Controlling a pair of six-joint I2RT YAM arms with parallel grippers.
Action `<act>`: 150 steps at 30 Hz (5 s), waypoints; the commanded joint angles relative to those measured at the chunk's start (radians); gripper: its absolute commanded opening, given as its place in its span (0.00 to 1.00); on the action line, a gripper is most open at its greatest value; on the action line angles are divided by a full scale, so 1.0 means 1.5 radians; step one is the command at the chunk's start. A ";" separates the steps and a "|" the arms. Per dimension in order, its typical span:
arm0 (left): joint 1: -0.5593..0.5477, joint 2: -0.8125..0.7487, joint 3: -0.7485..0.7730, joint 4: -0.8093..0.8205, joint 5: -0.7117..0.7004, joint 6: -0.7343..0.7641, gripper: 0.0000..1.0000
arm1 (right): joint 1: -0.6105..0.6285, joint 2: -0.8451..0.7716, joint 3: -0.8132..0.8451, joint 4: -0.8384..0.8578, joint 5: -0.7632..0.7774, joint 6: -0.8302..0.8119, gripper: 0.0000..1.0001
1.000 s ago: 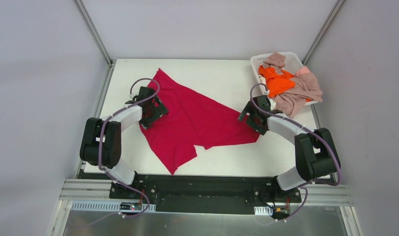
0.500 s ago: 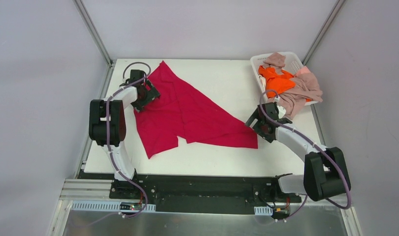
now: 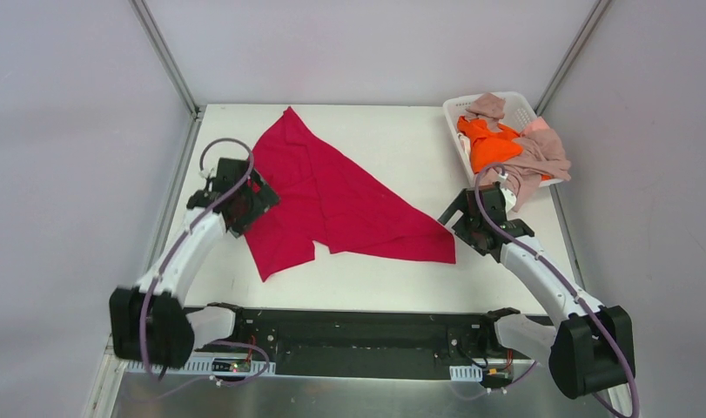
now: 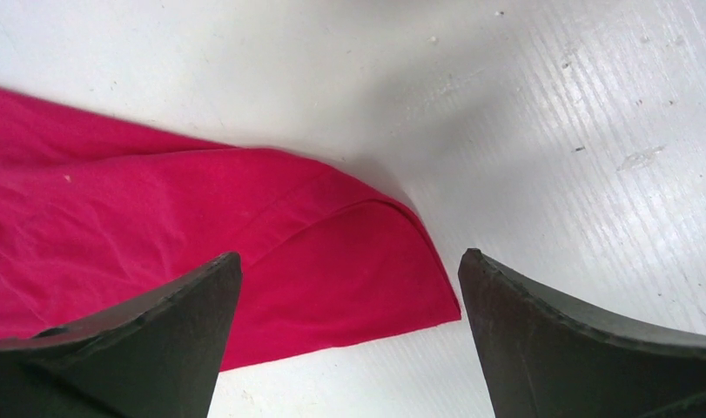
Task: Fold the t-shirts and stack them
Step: Flatten out the tshirt
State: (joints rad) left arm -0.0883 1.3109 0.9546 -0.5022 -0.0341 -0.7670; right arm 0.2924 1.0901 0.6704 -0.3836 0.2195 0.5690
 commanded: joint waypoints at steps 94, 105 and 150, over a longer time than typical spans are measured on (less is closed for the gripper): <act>-0.164 -0.260 -0.120 -0.130 -0.272 -0.099 0.00 | 0.147 0.037 0.085 -0.121 0.071 0.038 0.00; -0.164 -0.340 0.277 -0.130 -0.349 0.051 0.00 | 0.140 -0.110 0.365 -0.230 0.133 -0.037 0.00; -0.163 -0.317 0.765 -0.150 -0.147 0.218 0.00 | 0.139 -0.193 0.771 -0.324 -0.131 -0.096 0.00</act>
State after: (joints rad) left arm -0.3283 0.8352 2.0613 -0.7658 -0.3176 -0.4530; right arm 0.5056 0.8036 1.7950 -0.8845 0.0391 0.4286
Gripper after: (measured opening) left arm 0.007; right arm 0.019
